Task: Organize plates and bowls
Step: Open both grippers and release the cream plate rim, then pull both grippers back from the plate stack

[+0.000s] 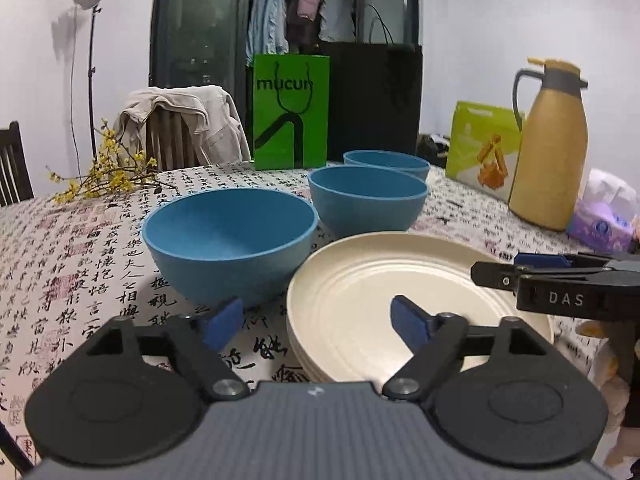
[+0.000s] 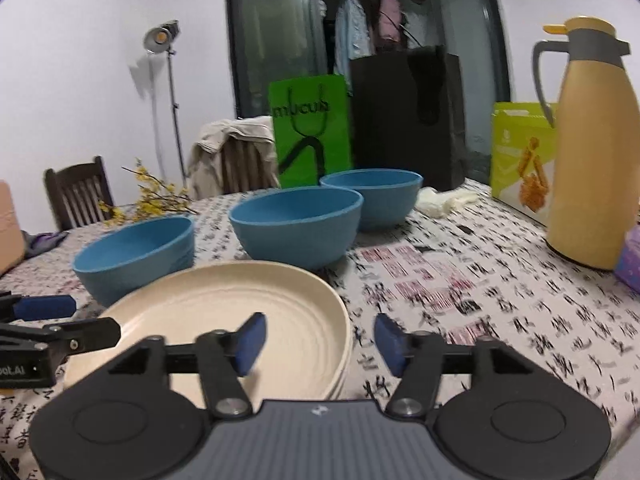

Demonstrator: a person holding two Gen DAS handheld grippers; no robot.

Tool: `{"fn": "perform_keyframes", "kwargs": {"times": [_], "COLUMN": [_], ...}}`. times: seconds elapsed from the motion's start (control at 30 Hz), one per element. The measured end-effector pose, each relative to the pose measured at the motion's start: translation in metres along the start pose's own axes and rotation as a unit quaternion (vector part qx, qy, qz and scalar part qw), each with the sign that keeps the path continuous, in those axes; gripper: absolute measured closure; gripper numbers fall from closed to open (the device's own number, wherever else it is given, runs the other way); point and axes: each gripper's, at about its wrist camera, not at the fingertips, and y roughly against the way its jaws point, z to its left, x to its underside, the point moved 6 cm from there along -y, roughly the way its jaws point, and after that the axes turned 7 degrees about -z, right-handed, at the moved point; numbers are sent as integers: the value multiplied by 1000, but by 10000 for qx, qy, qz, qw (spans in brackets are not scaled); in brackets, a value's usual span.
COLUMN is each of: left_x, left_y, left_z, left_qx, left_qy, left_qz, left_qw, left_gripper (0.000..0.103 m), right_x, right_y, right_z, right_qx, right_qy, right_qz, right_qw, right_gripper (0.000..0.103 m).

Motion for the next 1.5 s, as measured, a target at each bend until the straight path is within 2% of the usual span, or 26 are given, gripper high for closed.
{"fn": "perform_keyframes", "kwargs": {"times": [0.03, 0.1, 0.17, 0.27, 0.7, 1.17, 1.37, 1.5], "left_x": [-1, -4, -6, -8, -9, -10, -8, -5], "left_y": [1, 4, 5, 5, -3, -15, -19, -24], "left_z": [2, 7, 11, 15, 20, 31, 36, 37], "left_qx": [-25, -120, -137, -203, -362, -475, -495, -472], "left_qy": [85, 259, 395, 515, 582, 760, 870, 948], "left_qz": [-34, -171, -251, -289, -270, -214, -165, -56], "left_qw": [10000, 9994, 9988, 9981, 9973, 9957, 9948, 9944], "left_gripper": [0, 0, 0, 0, 0, 0, 0, 0], "right_x": [-2, -7, -10, -13, -24, -28, -23, -22], "right_y": [-1, -2, -4, -7, -15, -45, -53, -47], "right_z": [0, -1, -3, -3, -15, -33, -41, -48], "right_qx": [-80, -244, -313, -332, -301, -289, -549, -737], "right_qy": [-23, -56, -69, -21, 23, -223, -604, -875], "right_qz": [-12, -62, -68, -87, -239, -270, -307, -477], "right_qw": [10000, 9997, 9995, 9994, 9993, 9990, 9962, 9923], "right_gripper": [20, 11, 8, 0, 0, 0, 0, 0]}}
